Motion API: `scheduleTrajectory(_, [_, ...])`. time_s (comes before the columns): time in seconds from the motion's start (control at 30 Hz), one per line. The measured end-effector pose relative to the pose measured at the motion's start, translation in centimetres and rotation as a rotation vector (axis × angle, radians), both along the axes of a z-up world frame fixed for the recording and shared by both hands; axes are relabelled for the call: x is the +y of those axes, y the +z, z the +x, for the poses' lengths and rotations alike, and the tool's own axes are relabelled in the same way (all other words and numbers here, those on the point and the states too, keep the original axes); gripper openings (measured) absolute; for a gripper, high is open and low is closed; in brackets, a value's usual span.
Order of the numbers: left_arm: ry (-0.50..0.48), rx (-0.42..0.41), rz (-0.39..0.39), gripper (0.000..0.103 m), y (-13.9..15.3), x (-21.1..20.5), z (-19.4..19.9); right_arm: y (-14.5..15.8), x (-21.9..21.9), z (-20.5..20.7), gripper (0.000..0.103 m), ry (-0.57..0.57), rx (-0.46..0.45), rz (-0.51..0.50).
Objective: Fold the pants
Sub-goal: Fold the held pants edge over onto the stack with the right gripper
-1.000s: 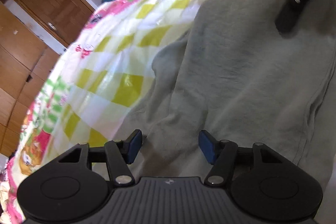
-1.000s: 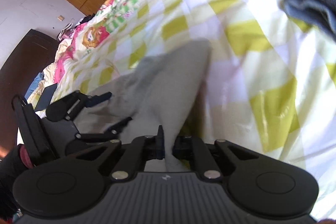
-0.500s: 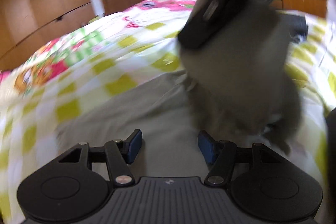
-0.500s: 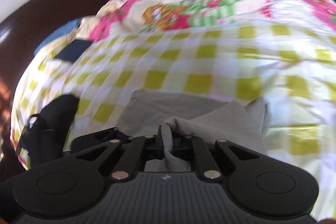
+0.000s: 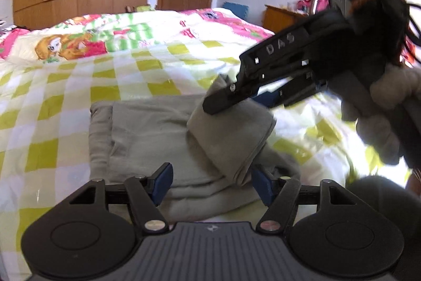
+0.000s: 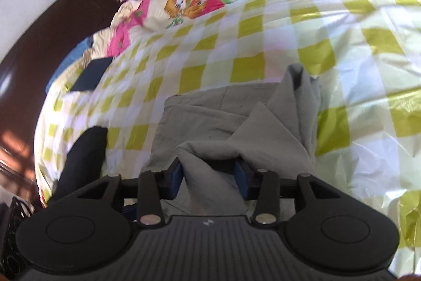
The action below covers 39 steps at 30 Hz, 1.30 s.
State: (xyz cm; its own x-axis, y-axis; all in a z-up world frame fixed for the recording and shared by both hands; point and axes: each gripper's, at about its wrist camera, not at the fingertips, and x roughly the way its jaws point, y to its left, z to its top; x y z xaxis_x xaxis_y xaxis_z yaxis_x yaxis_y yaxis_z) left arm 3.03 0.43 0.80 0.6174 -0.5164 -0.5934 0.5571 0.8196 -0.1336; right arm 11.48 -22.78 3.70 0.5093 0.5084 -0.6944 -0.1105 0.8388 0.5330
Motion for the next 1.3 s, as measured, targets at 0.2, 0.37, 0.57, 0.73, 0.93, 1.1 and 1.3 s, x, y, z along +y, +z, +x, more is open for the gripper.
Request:
scheduleTrajectory(0.2, [0.006, -0.084, 0.060, 0.080, 1.6, -2.9, -0.9, -1.3, -2.8, -0.3, 0.046, -0.073, 0.036, 0.163])
scheduleTrajectory(0.37, [0.008, -0.147, 0.122, 0.089, 2.0, -5.4, -1.6, -1.8, -3.5, 0.8, 0.046, -0.056, 0.048, 0.331])
scheduleTrajectory(0.57, [0.136, -0.227, 0.315, 0.089, -0.3, -8.7, 0.0, 0.1, -2.7, 0.7, 0.050, 0.027, -0.028, 0.353])
scheduleTrajectory(0.73, [0.189, -0.120, 0.297, 0.072, -1.1, -6.0, 1.0, -1.0, -5.6, -0.8, 0.052, -0.069, -0.014, 0.277])
scheduleTrajectory(0.93, [0.207, -0.090, 0.233, 0.072, -0.8, -2.7, -1.1, -2.0, -5.0, -2.5, 0.052, -0.028, 0.050, 0.204])
scheduleTrajectory(1.1, [0.213, -0.055, 0.205, 0.072, -1.8, -1.7, -1.4, -3.3, -3.5, -1.8, 0.052, -0.020, 0.124, 0.171])
scheduleTrajectory(1.3, [0.157, -0.100, 0.157, 0.073, -0.5, -1.3, -2.6, -3.6, -3.3, 0.6, 0.052, -0.098, 0.154, 0.244])
